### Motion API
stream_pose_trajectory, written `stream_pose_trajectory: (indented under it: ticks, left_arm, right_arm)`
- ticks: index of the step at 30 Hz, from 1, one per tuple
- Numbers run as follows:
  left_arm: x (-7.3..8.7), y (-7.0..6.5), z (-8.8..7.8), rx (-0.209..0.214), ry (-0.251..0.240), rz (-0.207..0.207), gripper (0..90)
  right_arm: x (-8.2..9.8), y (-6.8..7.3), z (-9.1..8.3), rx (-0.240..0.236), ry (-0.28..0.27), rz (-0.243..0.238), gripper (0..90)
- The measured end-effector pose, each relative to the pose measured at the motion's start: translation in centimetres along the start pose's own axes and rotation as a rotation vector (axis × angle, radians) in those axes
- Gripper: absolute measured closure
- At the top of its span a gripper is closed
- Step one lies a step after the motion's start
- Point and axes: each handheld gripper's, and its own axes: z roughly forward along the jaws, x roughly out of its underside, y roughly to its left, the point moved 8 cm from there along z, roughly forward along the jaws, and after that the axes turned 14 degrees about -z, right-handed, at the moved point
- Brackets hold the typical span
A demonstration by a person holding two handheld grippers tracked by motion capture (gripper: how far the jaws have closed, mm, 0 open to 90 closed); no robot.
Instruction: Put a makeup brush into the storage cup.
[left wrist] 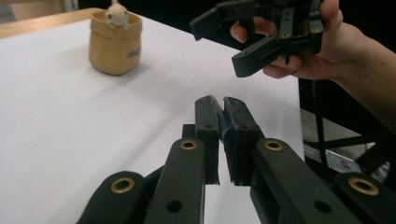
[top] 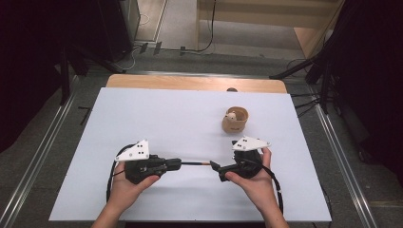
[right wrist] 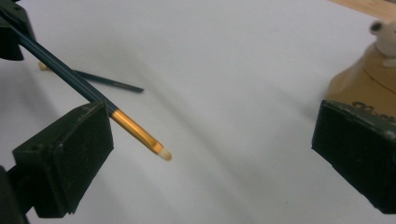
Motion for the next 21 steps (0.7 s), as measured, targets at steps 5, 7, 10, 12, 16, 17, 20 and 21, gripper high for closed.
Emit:
stream_pose_trajectory:
  ticks: [5,7,10,12,16,17,20,21]
  left_arm:
    - [-0.5,0.6,-0.7,-0.051,-0.056,-0.004,86.0]
    - [-0.7,0.7,-0.9,-0.064,-0.076,-0.009,86.0]
    - [-1.0,0.9,-1.3,-0.085,-0.108,-0.012,86.0]
    - [-1.2,1.0,-1.5,-0.096,-0.127,-0.013,86.0]
    - [-1.4,1.1,-1.8,-0.118,-0.151,-0.009,86.0]
    - [-1.4,1.1,-1.9,-0.122,-0.156,-0.011,86.0]
    - [-1.5,1.1,-2.0,-0.133,-0.169,-0.005,86.0]
    - [-1.6,1.0,-2.0,-0.135,-0.172,-0.004,86.0]
  right_arm:
    - [-0.1,-0.2,-0.1,-0.004,-0.036,0.067,0.0]
    - [-0.1,-0.2,-0.1,0.010,-0.051,0.084,0.0]
    - [-0.3,0.0,-0.1,0.017,-0.073,0.111,0.0]
    - [-0.4,0.1,-0.1,0.010,-0.096,0.144,0.0]
    - [-0.7,0.5,0.1,-0.005,-0.133,0.204,0.0]
    - [-0.7,0.6,0.1,-0.003,-0.137,0.208,0.0]
    - [-0.7,0.9,0.3,0.004,-0.145,0.214,0.0]
    - [-0.7,1.0,0.4,0.003,-0.151,0.220,0.0]
